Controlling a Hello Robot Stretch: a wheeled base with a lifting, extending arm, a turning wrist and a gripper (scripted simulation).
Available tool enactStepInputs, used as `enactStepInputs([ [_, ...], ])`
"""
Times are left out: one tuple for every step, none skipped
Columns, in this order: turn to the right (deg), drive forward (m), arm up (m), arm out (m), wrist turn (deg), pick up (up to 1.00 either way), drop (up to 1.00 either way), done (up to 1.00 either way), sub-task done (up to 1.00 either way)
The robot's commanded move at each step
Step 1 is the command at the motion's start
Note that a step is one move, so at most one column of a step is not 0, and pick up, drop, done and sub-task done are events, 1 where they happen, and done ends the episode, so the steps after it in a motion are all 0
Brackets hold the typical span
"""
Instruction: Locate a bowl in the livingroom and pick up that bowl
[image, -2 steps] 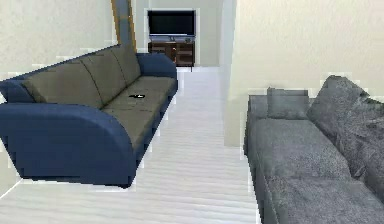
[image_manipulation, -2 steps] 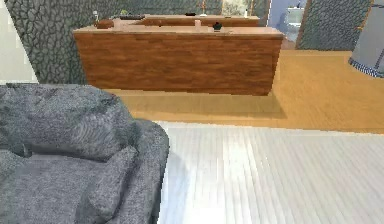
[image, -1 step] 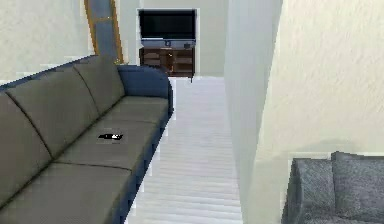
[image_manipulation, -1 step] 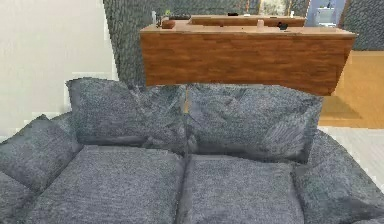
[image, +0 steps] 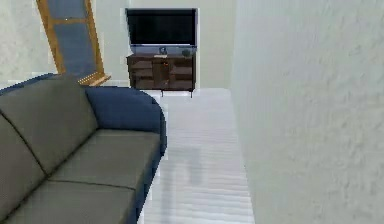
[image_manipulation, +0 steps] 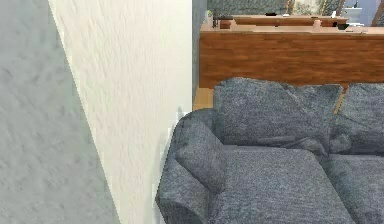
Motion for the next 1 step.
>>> enactStepInputs([
  [3.0, 0.00, 0.00, 0.00, 0.0, 0.00, 0.00, 0.00, 0.00],
])
